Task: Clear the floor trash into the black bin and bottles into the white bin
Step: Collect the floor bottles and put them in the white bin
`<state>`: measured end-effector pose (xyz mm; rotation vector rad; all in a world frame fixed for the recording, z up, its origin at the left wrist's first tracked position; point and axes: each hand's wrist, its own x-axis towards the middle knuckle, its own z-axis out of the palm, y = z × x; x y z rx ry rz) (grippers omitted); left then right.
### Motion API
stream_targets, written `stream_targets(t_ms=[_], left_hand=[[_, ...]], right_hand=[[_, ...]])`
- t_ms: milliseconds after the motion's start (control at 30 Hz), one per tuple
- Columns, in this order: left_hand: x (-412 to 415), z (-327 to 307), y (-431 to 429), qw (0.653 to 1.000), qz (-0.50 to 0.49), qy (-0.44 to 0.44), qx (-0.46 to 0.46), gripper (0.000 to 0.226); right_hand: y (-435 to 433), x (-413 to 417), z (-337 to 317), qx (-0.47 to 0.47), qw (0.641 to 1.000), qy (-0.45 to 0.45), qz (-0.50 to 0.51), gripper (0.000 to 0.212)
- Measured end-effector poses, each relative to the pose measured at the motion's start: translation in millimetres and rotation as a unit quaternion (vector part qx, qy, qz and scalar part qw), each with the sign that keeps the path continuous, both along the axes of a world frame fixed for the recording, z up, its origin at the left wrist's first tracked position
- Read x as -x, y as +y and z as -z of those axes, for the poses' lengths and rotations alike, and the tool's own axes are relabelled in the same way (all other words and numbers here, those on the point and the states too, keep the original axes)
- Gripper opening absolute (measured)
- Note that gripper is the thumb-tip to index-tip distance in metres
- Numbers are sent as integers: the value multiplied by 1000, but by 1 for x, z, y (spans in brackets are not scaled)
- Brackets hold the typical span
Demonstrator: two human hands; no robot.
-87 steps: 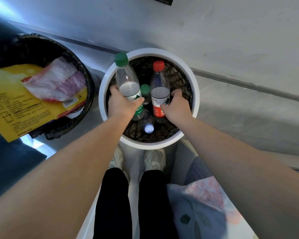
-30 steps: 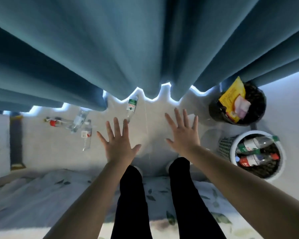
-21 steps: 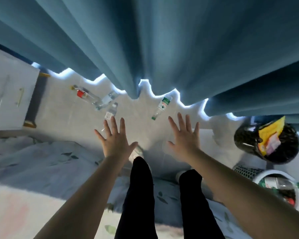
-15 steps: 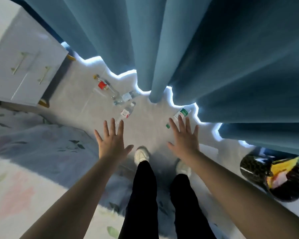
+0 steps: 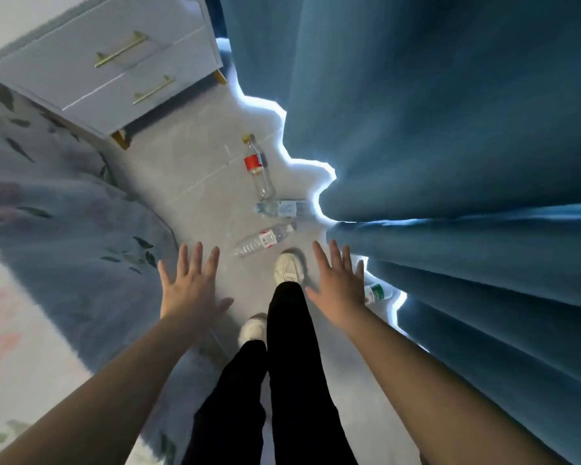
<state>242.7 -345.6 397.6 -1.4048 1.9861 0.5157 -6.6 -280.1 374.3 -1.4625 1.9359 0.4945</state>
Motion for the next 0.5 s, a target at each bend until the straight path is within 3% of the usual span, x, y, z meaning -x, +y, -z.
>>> stream_targets(t_ms=[300,500], left_hand=[[31,139,-55,998,-32,-7,-53,106],[42,294,-78,996,13,14,-83,111]], right_hand=[[-119,24,133,-55,995,26,-82,97],[-165,20,271,-72,993,41,-85,94]])
